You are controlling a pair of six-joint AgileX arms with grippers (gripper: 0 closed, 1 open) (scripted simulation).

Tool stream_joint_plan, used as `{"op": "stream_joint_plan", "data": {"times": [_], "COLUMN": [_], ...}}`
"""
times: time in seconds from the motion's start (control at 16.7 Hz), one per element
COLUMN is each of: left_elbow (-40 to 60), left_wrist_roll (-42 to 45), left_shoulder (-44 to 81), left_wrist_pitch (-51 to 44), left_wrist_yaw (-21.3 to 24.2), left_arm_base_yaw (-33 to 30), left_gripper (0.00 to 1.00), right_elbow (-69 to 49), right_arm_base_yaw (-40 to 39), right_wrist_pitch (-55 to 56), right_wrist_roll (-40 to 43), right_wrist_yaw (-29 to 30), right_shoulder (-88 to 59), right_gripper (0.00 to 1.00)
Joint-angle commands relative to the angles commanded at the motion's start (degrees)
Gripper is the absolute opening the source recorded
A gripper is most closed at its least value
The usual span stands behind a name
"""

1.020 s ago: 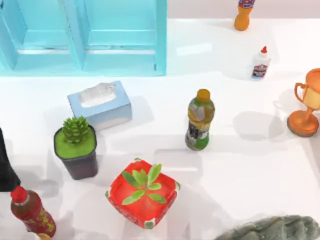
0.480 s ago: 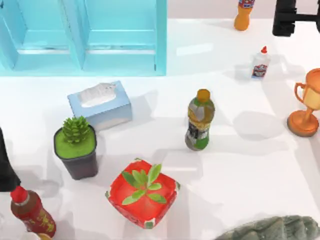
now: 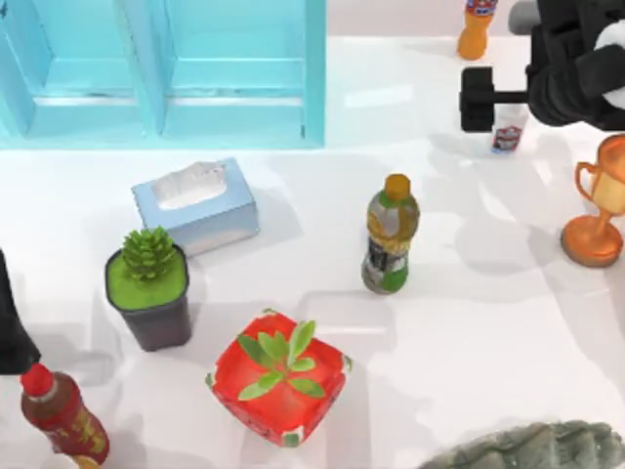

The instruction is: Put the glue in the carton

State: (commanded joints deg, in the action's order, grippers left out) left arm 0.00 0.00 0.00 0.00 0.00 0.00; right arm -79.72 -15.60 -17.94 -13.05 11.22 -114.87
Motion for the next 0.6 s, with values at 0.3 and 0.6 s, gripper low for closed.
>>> {"op": "stream_joint_plan", "data": {"times": [0.3, 0.6], "left_elbow": [0.00, 0.00], "left_wrist_roll": [0.00, 0.00], "left_shoulder": [0.00, 0.00], "left_wrist_pitch": [0.00, 0.00], "left_wrist_yaw": [0.00, 0.00], "left_arm_base_yaw": [0.00, 0.00], "left_gripper": [1.00, 1.00], "right_elbow": [-0.80, -5.33], "right_arm_base_yaw": [0.37, 0.79], "right_wrist_pitch": [-0.01, -0.74], "right_wrist_roll": [0.09, 0.76], "right_wrist_yaw": [-0.13, -0.39], "right_shoulder": [0.77, -4.06], "right_gripper": [1.00, 1.00]}}
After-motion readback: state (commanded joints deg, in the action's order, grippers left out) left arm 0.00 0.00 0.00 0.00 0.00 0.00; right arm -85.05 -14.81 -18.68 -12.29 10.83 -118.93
